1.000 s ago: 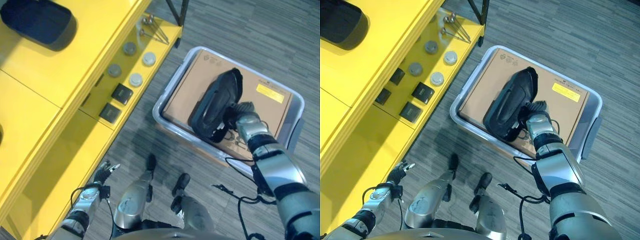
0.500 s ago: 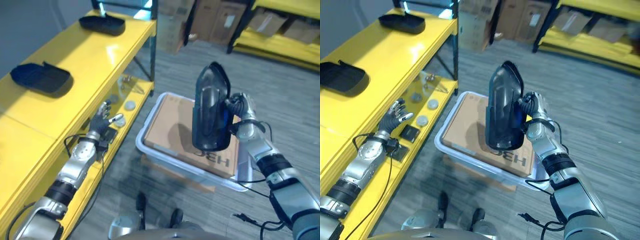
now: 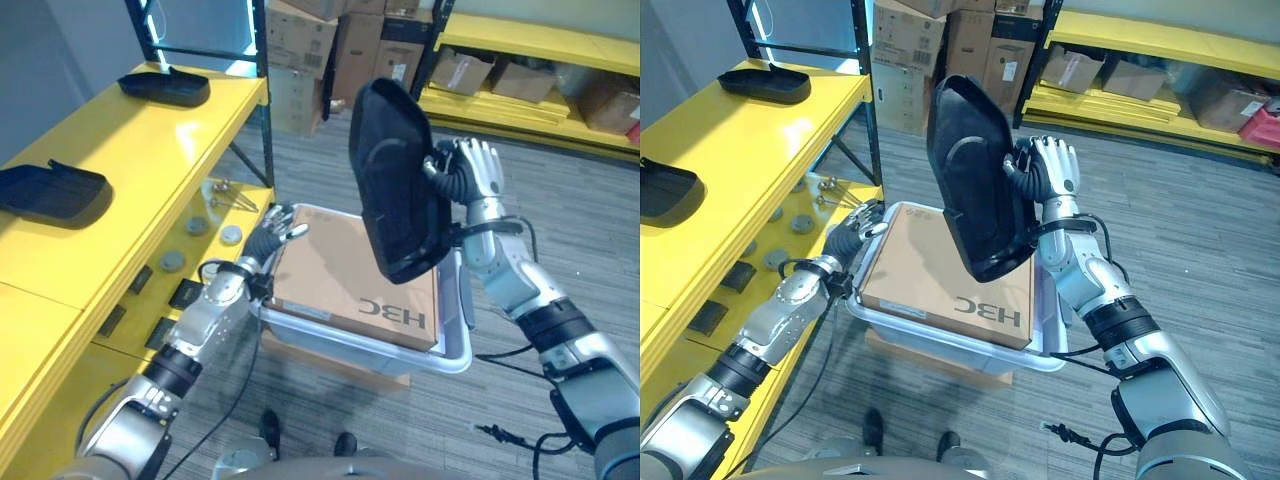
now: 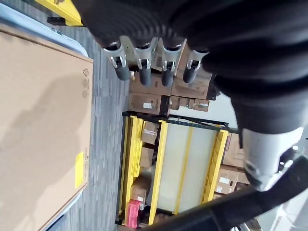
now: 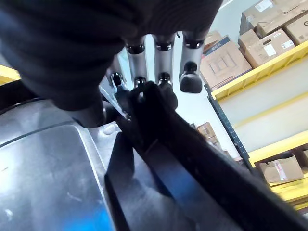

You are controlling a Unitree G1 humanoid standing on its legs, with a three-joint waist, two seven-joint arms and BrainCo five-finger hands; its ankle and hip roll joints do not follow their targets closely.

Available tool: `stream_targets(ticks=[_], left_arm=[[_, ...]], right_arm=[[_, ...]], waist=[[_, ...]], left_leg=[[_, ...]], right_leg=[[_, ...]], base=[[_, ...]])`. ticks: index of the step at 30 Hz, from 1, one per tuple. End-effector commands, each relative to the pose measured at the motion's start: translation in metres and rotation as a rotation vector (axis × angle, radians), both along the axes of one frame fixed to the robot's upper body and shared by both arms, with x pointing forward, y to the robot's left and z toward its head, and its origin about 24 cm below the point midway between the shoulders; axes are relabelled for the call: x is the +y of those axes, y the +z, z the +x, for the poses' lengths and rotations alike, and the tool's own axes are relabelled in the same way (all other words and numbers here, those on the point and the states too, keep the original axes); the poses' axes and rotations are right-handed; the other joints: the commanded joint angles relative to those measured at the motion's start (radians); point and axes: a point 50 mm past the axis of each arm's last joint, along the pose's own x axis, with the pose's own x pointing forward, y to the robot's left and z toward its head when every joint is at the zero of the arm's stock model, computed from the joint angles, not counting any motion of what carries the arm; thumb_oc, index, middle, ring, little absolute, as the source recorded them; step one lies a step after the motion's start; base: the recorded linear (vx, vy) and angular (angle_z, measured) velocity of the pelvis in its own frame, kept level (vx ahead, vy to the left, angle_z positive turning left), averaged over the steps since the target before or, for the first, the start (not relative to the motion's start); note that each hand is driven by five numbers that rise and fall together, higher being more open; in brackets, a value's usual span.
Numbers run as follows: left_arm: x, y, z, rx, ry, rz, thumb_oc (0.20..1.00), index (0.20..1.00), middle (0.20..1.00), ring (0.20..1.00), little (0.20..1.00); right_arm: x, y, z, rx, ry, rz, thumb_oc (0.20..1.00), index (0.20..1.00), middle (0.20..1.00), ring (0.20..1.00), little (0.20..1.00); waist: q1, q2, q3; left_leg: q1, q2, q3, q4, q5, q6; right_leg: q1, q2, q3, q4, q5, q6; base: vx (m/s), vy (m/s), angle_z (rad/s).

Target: Move parts from the plastic box to the shelf.

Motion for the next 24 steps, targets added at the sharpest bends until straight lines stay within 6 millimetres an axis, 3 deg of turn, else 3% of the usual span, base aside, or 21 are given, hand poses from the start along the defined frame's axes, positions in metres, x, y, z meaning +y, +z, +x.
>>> stream_targets(ticks=[1, 13, 24], left_arm=[[-0.015, 0.017, 0.011, -0.053, -0.039, -0.02, 1.0, 1.0, 1.0, 1.0, 1.0], [-0.032, 0.043, 0.015, -0.184, -0.077, 0.047, 1.0, 1.0, 1.0, 1.0, 1.0], [-0.027, 0.053, 0.012, -0.233, -0.114, 0.07, 1.0, 1.0, 1.0, 1.0, 1.0]], right_arm=[[0.02, 0.055, 0.005, -0.207, 0.078, -0.009, 0.2, 0.2, 0.2, 0.2, 0.2], [0.077, 0.047, 0.0, -0.175, 0.302, 0.031, 0.2, 0.2, 0.2, 0.2, 0.2], [0.09, 0.046, -0.008, -0.17, 0.36, 0.047, 0.2, 0.2, 0.2, 0.2, 0.2]], waist=[[0.023, -0.025, -0.068], [0.014, -0.015, -0.084], [0.017, -0.007, -0.094]], left_leg=[[0.07, 0.017, 0.003, -0.009, -0.141, -0.032], [0.071, 0.018, -0.002, -0.009, -0.134, -0.039], [0.067, 0.015, -0.007, -0.009, -0.136, -0.037]], right_leg=[[-0.009, -0.037, 0.037, -0.005, -0.03, 0.064], [-0.013, -0.035, 0.053, -0.005, -0.02, 0.07], [-0.016, -0.035, 0.055, -0.005, -0.019, 0.069]], base=[[0.0, -0.009, -0.11], [0.0, -0.003, -0.02], [0.0, 0.0, 0.0]])
